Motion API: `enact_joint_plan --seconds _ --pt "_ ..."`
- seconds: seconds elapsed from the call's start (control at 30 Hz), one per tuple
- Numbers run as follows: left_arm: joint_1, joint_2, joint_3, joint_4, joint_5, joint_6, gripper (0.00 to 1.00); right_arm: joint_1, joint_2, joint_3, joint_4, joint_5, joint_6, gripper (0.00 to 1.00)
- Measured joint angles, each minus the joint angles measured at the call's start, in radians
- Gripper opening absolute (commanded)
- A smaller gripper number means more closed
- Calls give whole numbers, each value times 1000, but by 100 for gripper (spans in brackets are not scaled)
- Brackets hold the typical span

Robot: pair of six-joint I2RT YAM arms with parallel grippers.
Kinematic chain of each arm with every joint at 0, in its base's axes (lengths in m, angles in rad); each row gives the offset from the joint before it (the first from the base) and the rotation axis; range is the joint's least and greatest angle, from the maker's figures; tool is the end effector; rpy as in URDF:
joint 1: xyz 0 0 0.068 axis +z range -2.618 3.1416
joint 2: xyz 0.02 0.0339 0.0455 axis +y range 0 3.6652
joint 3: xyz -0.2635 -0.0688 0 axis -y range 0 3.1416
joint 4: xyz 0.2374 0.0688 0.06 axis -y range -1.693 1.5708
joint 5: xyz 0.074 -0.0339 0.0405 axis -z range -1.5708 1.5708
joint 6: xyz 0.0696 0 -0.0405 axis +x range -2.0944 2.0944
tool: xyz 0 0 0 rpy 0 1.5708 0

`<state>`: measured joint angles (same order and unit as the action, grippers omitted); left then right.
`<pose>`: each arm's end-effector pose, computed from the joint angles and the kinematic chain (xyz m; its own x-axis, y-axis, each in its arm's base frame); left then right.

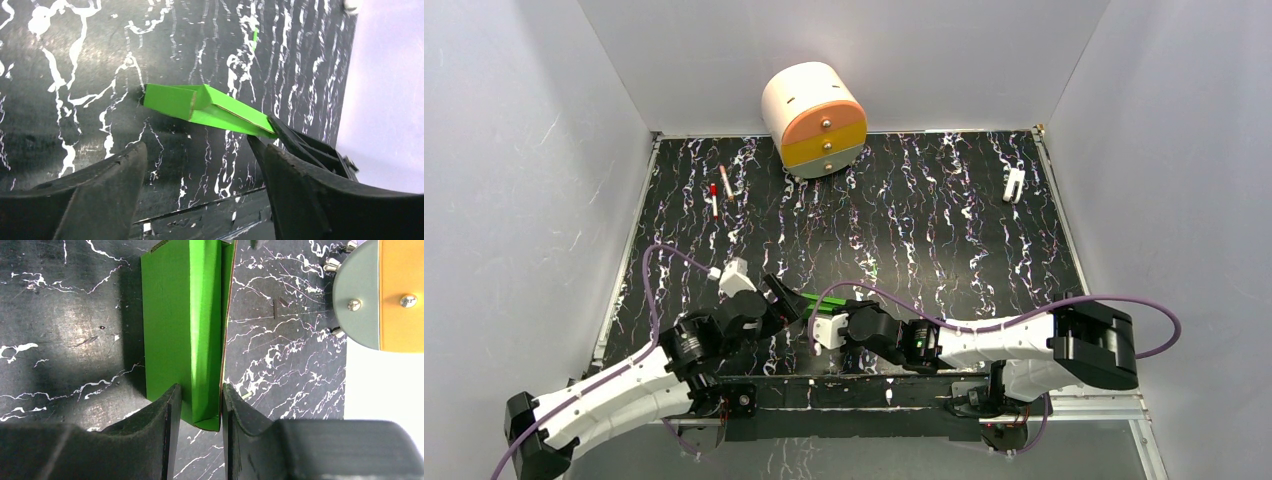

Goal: Fold the paper box

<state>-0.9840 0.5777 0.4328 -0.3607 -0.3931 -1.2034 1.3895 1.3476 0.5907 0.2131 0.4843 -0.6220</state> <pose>0.1129 -0.1217 0.2155 -0.6410 -0.5929 -0.4874 -0.0406 0.6603 -0.7499 0.0844 0.2809 0.1809 0.3895 -0.7349 -0.5551 -0.7034 0.1517 -0.6944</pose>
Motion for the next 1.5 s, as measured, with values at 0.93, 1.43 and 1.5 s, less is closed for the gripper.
enact_joint_plan --seconds 0.93,1.43,1.5 --pt "45 245 -72 190 -137 -379 51 6 37 14 31 29 -3 28" --pt "92 259 -167 395 -84 -420 24 6 49 17 46 36 9 27" --pt "93 243 -185 415 -85 -430 21 7 50 17 49 39 13 27"
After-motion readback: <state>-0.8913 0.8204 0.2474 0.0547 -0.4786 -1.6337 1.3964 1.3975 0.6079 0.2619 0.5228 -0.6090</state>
